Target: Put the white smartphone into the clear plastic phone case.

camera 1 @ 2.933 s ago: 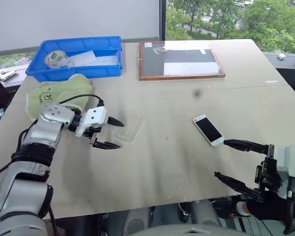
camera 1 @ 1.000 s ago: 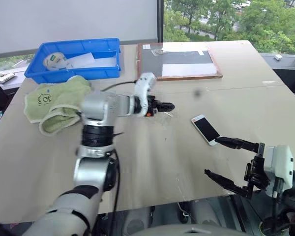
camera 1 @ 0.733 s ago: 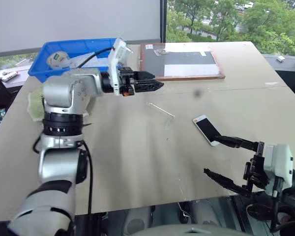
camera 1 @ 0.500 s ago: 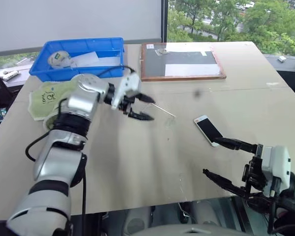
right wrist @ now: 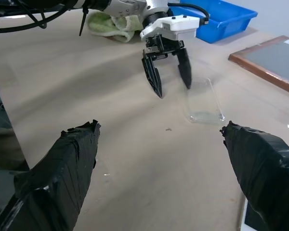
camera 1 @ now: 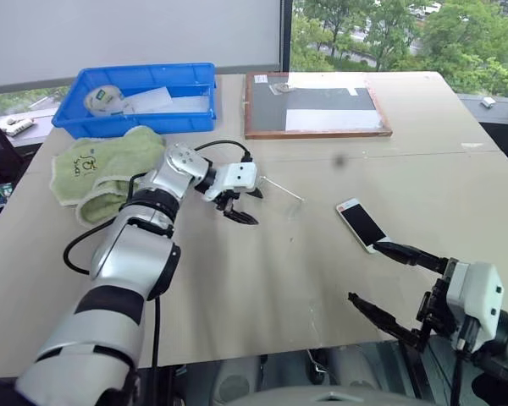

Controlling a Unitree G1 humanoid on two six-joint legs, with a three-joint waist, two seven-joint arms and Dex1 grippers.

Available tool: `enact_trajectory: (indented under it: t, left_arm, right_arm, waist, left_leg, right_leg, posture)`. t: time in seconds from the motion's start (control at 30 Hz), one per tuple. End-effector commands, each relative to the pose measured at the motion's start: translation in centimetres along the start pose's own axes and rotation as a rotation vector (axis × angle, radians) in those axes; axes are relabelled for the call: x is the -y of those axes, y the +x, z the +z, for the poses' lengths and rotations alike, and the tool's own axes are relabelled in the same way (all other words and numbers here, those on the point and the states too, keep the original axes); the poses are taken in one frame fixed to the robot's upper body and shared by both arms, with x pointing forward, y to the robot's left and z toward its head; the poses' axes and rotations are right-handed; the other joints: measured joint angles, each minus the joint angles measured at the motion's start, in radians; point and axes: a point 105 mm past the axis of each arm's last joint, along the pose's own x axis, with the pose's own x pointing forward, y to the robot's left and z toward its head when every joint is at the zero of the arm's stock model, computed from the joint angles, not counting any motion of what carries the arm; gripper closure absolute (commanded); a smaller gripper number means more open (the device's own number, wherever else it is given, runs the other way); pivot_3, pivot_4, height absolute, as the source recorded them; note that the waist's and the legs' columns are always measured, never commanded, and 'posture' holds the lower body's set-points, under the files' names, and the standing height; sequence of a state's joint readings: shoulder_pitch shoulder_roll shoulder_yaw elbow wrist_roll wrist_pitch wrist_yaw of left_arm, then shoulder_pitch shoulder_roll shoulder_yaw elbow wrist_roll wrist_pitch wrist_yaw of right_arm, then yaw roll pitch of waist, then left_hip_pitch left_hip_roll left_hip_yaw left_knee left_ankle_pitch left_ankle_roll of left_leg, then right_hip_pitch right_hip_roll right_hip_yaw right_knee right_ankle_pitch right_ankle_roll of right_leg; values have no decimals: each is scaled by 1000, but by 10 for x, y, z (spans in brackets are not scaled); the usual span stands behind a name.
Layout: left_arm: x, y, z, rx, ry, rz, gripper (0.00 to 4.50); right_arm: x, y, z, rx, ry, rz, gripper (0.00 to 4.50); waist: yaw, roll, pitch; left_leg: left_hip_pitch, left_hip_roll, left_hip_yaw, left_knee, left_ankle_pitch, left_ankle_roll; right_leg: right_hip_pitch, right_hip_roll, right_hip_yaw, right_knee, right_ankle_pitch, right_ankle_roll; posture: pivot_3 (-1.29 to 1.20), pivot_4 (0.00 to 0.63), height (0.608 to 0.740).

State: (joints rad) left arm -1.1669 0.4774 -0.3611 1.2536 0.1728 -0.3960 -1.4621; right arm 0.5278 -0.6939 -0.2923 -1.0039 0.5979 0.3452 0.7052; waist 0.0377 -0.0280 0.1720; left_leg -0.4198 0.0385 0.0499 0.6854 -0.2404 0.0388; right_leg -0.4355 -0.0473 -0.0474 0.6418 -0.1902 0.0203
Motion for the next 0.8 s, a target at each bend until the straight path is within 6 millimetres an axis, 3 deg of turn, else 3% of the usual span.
enact_trajectory:
  t: [0.03, 0.17, 0.2, 0.5, 0.6, 0.7, 0.8]
  left_arm:
    - [-2, -3, 1, 12, -36, 7, 2626]
    - [-2, -8, 3, 55, -100, 0, 4341]
    - [-2, -10, 3, 61, -105, -3, 4431]
    - [8, -29, 27, 182, -191, -13, 4431]
    - [15, -36, 38, 220, -177, 11, 4431]
    - [20, -35, 36, 211, -99, 40, 4431]
    - [14, -22, 30, 173, 7, 93, 3196]
  right_arm:
    - [-1, -1, 11, 29, -51, -12, 0]
    - [1, 1, 9, 29, -58, -16, 0]
    - [2, 2, 9, 28, -63, -20, 0]
    - [12, 10, -1, -12, -62, -32, 0]
    - [14, 12, -1, -8, -67, -17, 0]
    - [16, 14, -1, -3, -74, -8, 0]
    - [18, 14, 0, -1, -79, 5, 0]
  waist:
    - [-1, 0, 0]
    - [-1, 0, 0]
    - [-1, 0, 0]
    - [-10, 0, 0]
    - [-14, 0, 0]
    - [-18, 1, 0]
    - [-16, 1, 0]
  left_leg:
    - [0, 0, 0, 0, 0, 0]
    - [0, 0, 0, 0, 0, 0]
    - [0, 0, 0, 0, 0, 0]
    - [0, 2, 0, 0, 0, 0]
    - [0, 3, 0, 0, 0, 0]
    - [1, 2, 0, 0, 0, 0]
    - [2, 2, 0, 0, 0, 0]
  right_leg:
    - [0, 0, 0, 0, 0, 0]
    - [0, 0, 0, 0, 0, 0]
    - [0, 0, 0, 0, 0, 0]
    - [0, 0, 1, 0, 0, 0]
    - [0, 0, 1, 0, 0, 0]
    - [0, 0, 1, 0, 0, 0]
    - [2, 0, 1, 0, 0, 0]
  posture:
    - [0, 150, 740]
    - [0, 150, 740]
    - [0, 150, 740]
    - [0, 150, 740]
    - [0, 150, 740]
    - [0, 150, 740]
    - [0, 150, 740]
